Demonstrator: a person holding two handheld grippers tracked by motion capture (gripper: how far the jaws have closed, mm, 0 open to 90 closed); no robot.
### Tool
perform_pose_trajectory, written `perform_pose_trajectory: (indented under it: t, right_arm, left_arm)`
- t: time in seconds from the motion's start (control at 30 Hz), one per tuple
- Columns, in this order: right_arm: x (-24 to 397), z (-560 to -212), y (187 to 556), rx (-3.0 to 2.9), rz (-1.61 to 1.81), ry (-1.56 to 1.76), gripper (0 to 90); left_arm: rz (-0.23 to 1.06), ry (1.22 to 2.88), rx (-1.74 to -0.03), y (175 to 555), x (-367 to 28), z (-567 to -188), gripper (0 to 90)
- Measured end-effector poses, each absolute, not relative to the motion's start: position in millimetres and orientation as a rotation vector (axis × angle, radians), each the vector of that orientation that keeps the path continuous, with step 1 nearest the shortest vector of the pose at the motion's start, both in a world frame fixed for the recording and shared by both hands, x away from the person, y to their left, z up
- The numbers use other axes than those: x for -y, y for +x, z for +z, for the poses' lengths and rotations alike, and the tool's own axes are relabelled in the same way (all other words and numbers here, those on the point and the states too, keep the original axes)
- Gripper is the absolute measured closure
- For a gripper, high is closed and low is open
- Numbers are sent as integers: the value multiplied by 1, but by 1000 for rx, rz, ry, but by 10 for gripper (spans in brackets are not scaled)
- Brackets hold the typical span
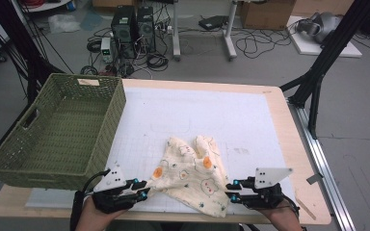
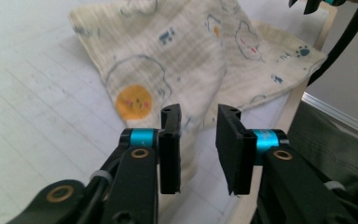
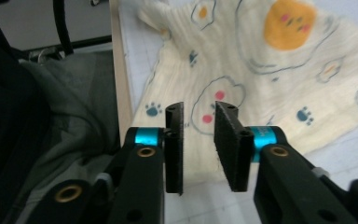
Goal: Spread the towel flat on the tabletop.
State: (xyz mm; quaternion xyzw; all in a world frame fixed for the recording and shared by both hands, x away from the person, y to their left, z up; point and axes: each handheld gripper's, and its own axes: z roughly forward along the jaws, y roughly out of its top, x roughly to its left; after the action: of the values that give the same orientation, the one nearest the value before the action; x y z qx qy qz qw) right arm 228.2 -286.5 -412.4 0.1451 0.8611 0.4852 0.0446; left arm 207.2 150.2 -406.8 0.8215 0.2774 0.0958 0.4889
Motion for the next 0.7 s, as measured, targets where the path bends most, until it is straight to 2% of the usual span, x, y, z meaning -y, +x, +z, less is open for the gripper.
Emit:
perform_pose_trajectory:
  t: [0.2,0.33,0.57,0.7]
  right_arm:
    - [284,-409,253,-2583,1424,525,642]
    - [278,-415,277,-2580,1363,580,642]
    - [268,-426,315,-2593,1292,674,642]
    - [263,-436,330,-2602,1234,719,643]
  left_arm:
    - [285,1967,-652,236,-140,-407,676]
    - [317,1957,-652,262,-127,-409,685]
    - [332,2055,-713,309,-100,-428,642]
    - [336,2102,-760,323,-91,-442,640]
